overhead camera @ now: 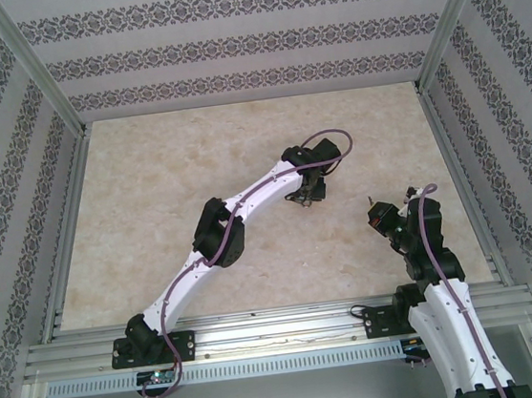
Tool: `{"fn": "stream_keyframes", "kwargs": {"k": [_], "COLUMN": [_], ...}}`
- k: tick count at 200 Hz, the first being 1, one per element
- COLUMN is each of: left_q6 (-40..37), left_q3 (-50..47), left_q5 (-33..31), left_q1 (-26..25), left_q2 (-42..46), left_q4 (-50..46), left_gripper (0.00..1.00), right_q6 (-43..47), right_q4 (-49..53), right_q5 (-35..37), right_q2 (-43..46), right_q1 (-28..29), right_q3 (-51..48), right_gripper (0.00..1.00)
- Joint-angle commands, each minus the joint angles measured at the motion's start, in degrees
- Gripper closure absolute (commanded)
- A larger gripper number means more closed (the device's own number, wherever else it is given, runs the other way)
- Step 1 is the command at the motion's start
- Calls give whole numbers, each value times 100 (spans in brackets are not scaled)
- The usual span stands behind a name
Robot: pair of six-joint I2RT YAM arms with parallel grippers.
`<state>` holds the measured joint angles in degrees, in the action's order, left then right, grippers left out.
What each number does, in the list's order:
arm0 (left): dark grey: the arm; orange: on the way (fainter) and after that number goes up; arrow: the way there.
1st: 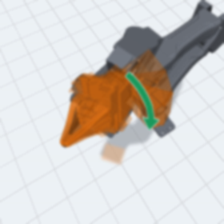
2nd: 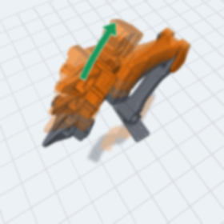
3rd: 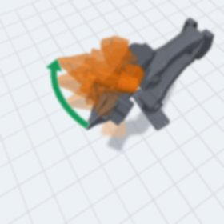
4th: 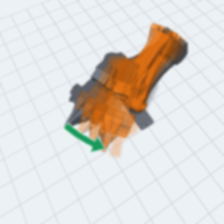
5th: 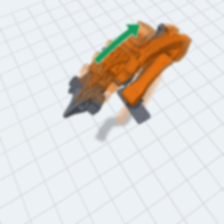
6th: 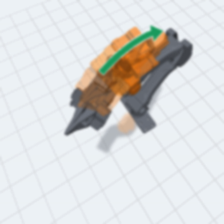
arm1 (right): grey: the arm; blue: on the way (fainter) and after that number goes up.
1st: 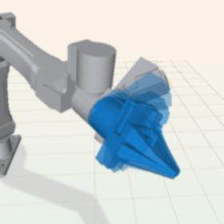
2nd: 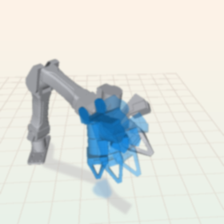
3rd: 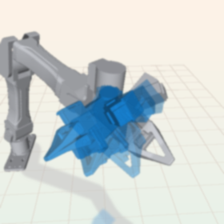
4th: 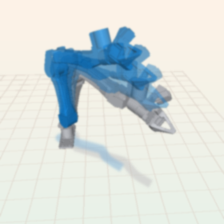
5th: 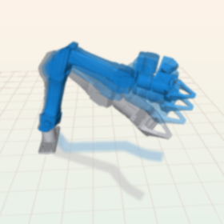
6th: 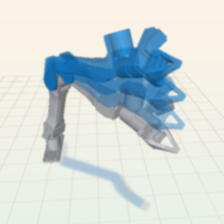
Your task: Unlock with the key
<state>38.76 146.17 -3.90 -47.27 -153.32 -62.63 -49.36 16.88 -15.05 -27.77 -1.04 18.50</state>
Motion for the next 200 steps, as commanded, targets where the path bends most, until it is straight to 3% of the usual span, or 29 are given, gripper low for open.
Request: {"fn": "stream_keyframes", "kwargs": {"k": [1,32,70,126,200], "left_q6": [-98,-546,-964,-936,-1053], "left_q3": [-618,-1863,-2706,-3962,-4445], "left_q5": [-239,39,275,-133,-408], "left_q1": [42,41,50,74,349], "left_q2": [217,958,1380,2141,2578], "left_q4": [-377,317,348,680,670], "left_gripper": [64,63,50,46,46], "right_q6": [-74,-126,-160,-187,-260], "right_q4": [-240,-285,-308,-326,-435], "right_q5": [-132,-139,-139,-184,-229], "right_q2": [-16,-18,9,51,19], "right_q1": [-50,-55,-48,-54,-54], "right_q3": [-90,-113,-145,-133,-171], "right_gripper": [100,100,100,100,100]}}
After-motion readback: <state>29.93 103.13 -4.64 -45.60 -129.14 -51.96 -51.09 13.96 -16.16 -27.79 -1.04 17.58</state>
